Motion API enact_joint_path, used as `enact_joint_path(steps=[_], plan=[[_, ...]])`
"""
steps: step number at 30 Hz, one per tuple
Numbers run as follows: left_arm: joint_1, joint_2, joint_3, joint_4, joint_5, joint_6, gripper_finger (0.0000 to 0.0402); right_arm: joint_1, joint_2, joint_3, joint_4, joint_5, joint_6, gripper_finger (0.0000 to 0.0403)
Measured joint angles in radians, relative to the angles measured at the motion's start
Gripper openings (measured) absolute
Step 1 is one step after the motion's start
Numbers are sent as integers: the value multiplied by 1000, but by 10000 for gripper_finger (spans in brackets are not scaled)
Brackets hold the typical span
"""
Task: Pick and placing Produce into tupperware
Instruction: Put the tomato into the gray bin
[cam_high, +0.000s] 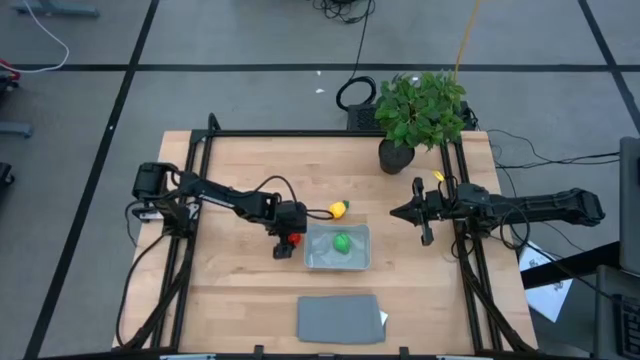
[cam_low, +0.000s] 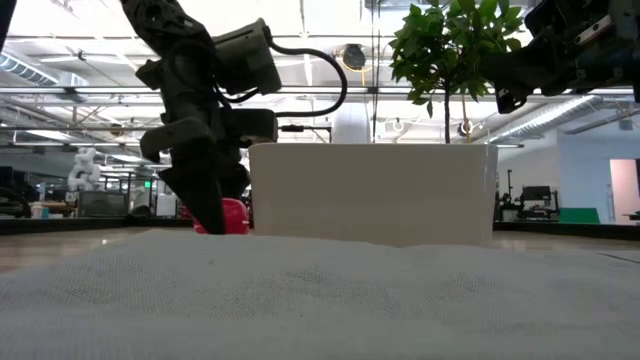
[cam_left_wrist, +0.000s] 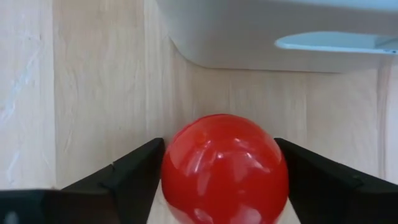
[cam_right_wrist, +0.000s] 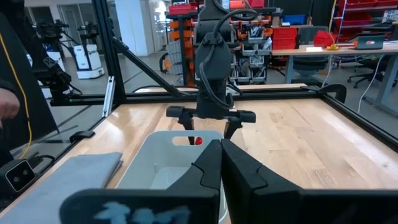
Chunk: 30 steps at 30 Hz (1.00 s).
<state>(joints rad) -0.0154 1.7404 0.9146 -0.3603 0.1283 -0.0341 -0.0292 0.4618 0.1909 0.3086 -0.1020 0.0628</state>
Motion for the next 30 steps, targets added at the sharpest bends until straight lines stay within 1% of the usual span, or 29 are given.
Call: enact_joint_path(steps=[5, 7, 10, 15, 17, 19, 23, 26, 30], plan=[[0, -8, -1, -5, -4, -2, 252, 0, 0, 0, 0, 0, 0, 0], [0, -9, 1, -9, -3, -2, 241, 0, 0, 0, 0, 0, 0, 0], [0, -19, 6, -36, 3, -3, 242, 0, 0, 0, 0, 0, 0, 0], [0, -30, 6, -63, 1, 2, 278, 0, 0, 0, -1, 0, 0, 0], [3, -33, 8, -63, -12, 7, 284, 0, 0, 0, 0, 0, 0, 0], [10, -40, 8, -73, -17, 11, 282, 0, 0, 0, 0, 0, 0, 0], [25, -77, 18, -79, -20, 19, 264, 0, 0, 0, 0, 0, 0, 0], [38, -115, 25, -121, -23, 26, 253, 0, 1, 0, -1, 0, 0, 0], [62, -189, 28, -148, -25, 34, 254, 0, 9, 0, 8, 0, 0, 0]])
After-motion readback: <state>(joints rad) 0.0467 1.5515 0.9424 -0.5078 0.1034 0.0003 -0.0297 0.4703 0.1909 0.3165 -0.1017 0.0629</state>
